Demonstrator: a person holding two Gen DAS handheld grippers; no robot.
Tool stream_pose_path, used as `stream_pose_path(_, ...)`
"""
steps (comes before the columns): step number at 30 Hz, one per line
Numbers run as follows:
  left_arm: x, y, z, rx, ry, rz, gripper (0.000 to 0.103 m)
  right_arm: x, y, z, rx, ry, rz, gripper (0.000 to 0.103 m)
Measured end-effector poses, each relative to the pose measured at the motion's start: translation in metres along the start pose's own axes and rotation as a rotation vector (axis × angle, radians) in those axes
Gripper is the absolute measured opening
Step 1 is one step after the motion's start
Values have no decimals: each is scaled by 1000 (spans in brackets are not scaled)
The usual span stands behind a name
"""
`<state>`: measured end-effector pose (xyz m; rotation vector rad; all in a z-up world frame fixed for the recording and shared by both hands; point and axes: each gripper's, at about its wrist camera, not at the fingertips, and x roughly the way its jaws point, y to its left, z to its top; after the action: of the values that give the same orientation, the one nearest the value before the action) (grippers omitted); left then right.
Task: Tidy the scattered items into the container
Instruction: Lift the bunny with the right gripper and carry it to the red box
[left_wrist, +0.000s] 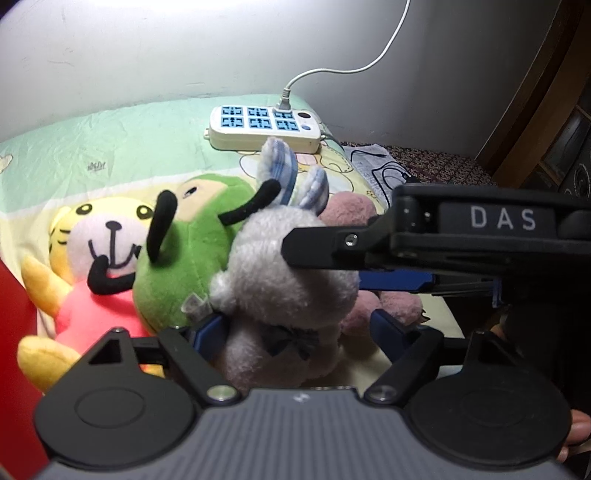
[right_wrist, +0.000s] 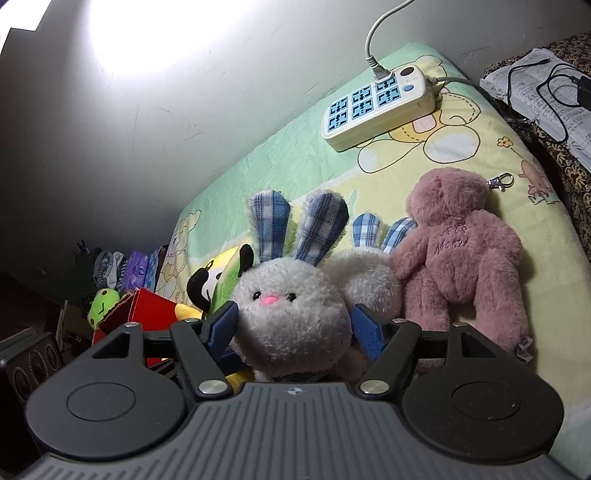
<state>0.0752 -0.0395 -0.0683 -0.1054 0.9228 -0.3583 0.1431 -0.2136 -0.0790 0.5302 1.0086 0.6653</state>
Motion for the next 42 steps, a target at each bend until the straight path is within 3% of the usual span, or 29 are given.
stream_pose_path(4,2,2,2,-7,0,4,81,-1,-1,-1,-6,1,26,61)
stream_pose_path(11,-9,-8,-3,28,-7,32,69,-12,5,-4,-55,-4,20,58)
stream_pose_path(22,-55,-17,-10,10,-74,-3,69,-43,30,-14,-105,-43,47,58)
stream_pose_path(31,-123,-5,-16,-31,-197,63,69,-48,88,-19,-210,-76,146,58)
stream_pose_path(42,-203,70,-32,-106,-310,186,69,9,184,-35,-277,-38,266,58)
